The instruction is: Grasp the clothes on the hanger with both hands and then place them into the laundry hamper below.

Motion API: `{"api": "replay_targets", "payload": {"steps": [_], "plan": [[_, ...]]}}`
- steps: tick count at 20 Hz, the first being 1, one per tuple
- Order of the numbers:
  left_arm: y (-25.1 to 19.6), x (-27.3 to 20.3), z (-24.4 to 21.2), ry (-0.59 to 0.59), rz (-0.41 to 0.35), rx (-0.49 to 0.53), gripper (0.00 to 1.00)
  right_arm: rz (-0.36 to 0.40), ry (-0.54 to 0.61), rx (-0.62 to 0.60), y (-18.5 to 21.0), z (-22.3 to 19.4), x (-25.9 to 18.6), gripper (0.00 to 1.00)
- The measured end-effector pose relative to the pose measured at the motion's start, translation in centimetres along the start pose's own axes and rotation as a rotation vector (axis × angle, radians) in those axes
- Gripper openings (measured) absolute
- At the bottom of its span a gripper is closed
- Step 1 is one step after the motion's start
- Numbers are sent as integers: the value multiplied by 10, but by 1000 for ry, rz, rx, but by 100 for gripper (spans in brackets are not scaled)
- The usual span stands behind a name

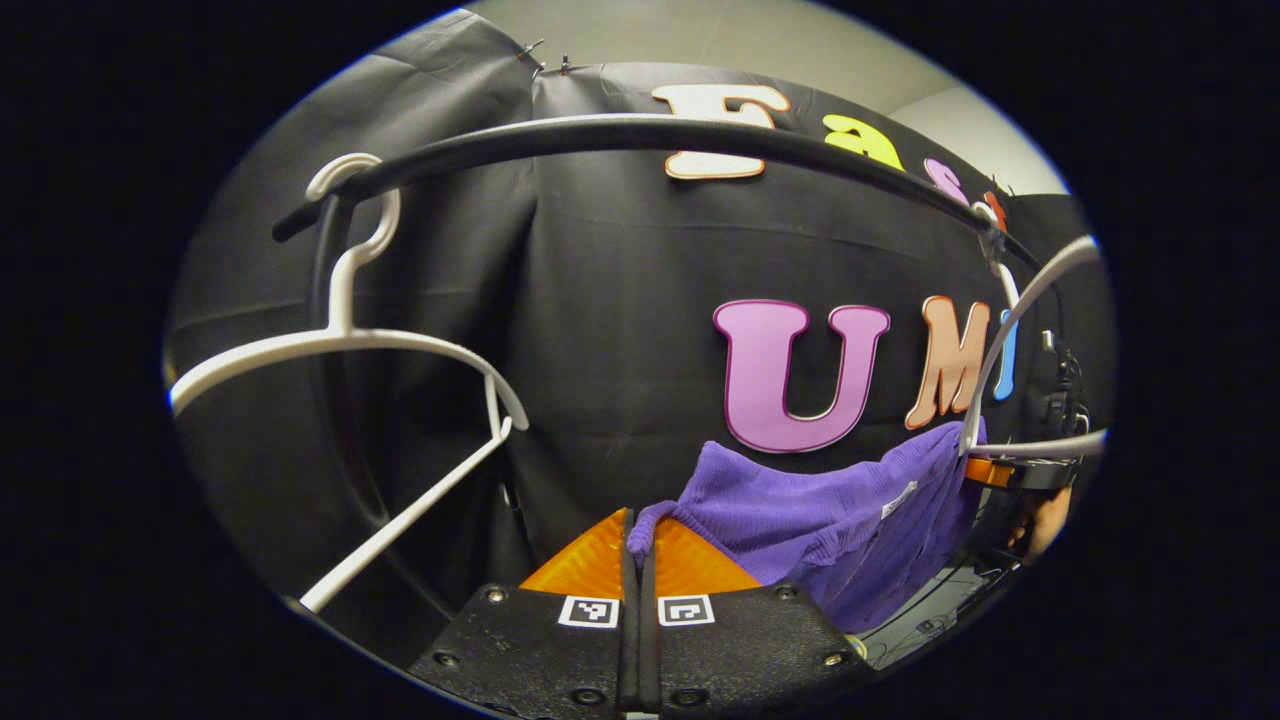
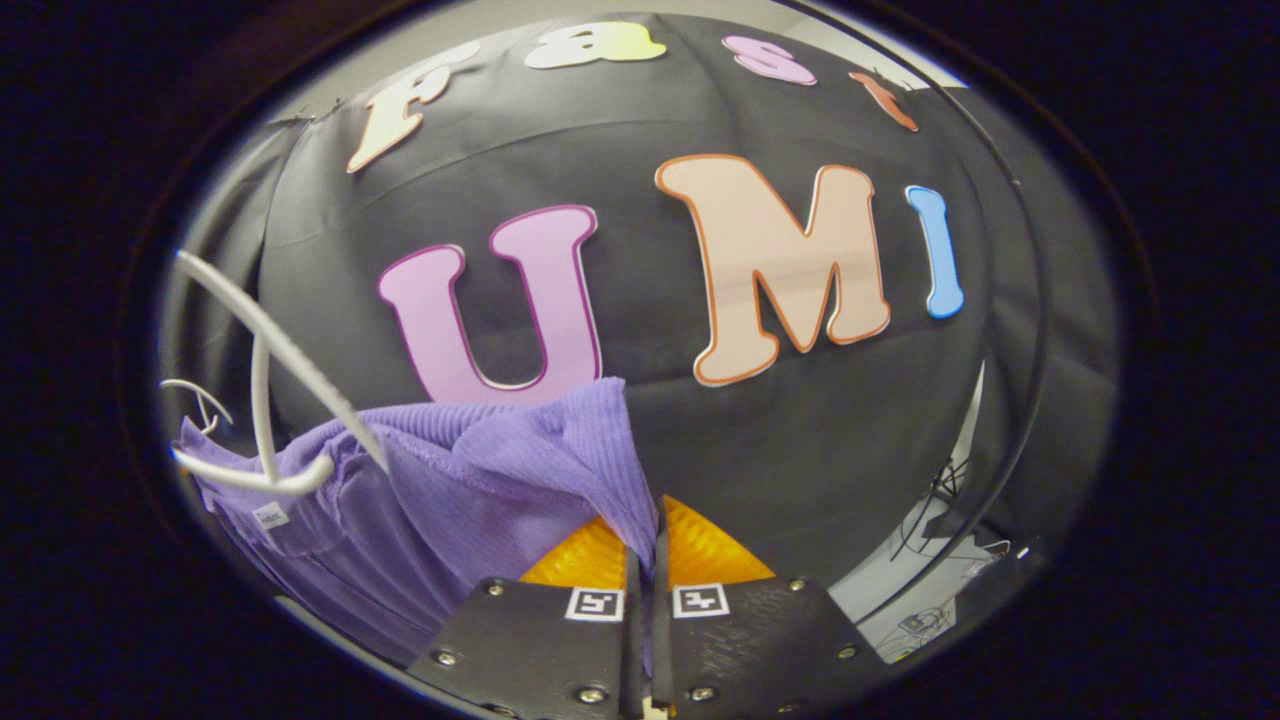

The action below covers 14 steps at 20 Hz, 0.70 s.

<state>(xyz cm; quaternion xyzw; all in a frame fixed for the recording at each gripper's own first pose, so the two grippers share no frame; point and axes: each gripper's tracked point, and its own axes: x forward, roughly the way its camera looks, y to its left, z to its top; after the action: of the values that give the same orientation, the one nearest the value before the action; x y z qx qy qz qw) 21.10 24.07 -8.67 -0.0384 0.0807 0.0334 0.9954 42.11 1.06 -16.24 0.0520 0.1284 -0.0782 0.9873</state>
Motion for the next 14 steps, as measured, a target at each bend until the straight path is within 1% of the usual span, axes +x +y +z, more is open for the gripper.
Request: {"api": "replay_targets", "payload": {"steps": [3,5,6,7,10,14], "plan": [[-2,-19,-25,44,26,-33,0,20,69,-5,-1,-36,-16,4],[1,-40,-41,70,64,-29,0,68,138,15,5,-65,-33,4],[-3,-52,-45,69,72,-22,0,77,164,4,4,-77,-45,0],[-10,-64,-44,65,71,-16,0,87,172,-11,3,-81,-56,4],[-21,-101,-31,38,74,21,0,114,156,-49,-1,-80,-95,4],[-41,-140,-17,9,64,24,0,148,133,-49,-8,-66,-142,4]]}}
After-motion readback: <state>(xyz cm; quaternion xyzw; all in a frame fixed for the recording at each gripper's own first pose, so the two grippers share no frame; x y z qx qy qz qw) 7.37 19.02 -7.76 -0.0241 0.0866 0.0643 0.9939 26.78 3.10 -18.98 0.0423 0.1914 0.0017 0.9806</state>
